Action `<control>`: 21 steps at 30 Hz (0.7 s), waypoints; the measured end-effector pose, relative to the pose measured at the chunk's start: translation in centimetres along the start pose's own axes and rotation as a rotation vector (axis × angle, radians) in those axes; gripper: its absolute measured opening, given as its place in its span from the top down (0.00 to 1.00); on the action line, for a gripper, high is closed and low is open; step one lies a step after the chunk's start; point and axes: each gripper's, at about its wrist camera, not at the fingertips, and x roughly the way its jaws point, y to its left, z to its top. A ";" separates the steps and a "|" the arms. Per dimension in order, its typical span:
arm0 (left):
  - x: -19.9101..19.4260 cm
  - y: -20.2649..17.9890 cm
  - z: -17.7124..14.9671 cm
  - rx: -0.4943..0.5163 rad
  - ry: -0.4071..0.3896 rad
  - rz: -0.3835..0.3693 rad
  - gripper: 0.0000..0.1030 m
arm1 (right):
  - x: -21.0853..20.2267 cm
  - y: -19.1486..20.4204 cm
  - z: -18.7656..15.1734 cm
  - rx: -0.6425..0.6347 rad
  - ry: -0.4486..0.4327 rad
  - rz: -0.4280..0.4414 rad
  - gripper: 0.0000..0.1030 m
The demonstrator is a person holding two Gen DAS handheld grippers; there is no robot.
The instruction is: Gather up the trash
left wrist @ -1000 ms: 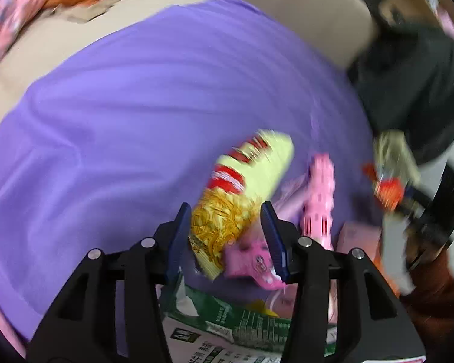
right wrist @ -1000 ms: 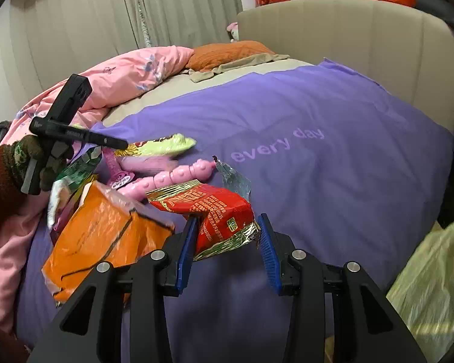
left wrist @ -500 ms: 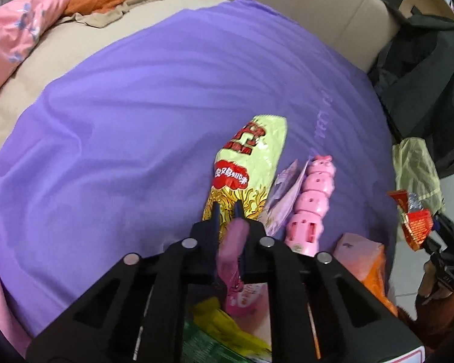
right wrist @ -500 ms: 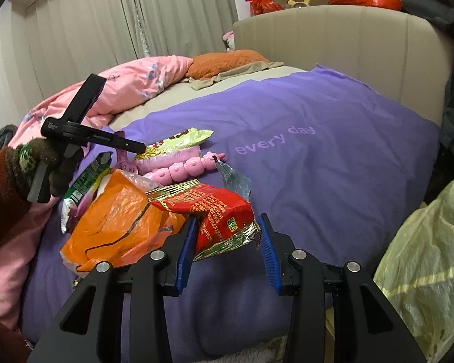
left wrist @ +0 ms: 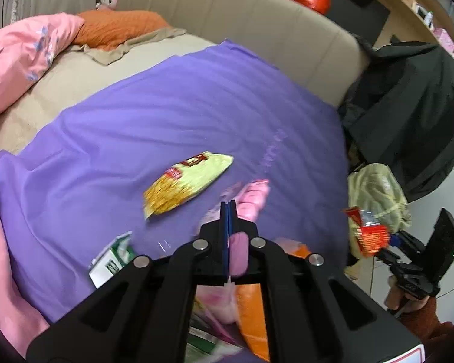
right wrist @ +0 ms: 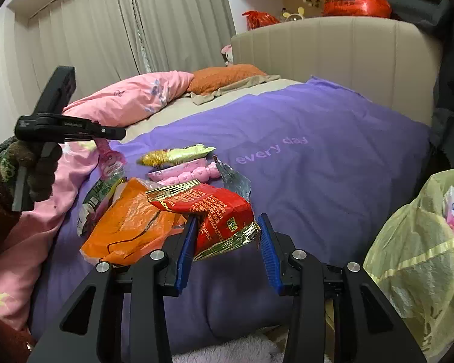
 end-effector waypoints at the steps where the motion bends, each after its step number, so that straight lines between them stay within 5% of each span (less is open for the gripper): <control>1: -0.6 -0.6 0.0 0.007 -0.010 -0.008 1.00 | -0.3 0.0 0.0 -0.002 -0.005 -0.003 0.62; 9: -2.9 -4.9 0.0 0.033 -0.050 -0.115 1.00 | -2.2 0.2 -0.1 -0.014 -0.030 -0.045 0.62; 14: -1.4 -7.5 -1.0 0.031 -0.001 -0.200 1.00 | -3.5 -0.8 -0.3 0.005 -0.042 -0.087 0.62; 21: 1.6 -9.0 -2.5 0.020 0.019 -0.223 1.00 | -4.2 -2.4 -1.1 0.045 -0.040 -0.099 0.62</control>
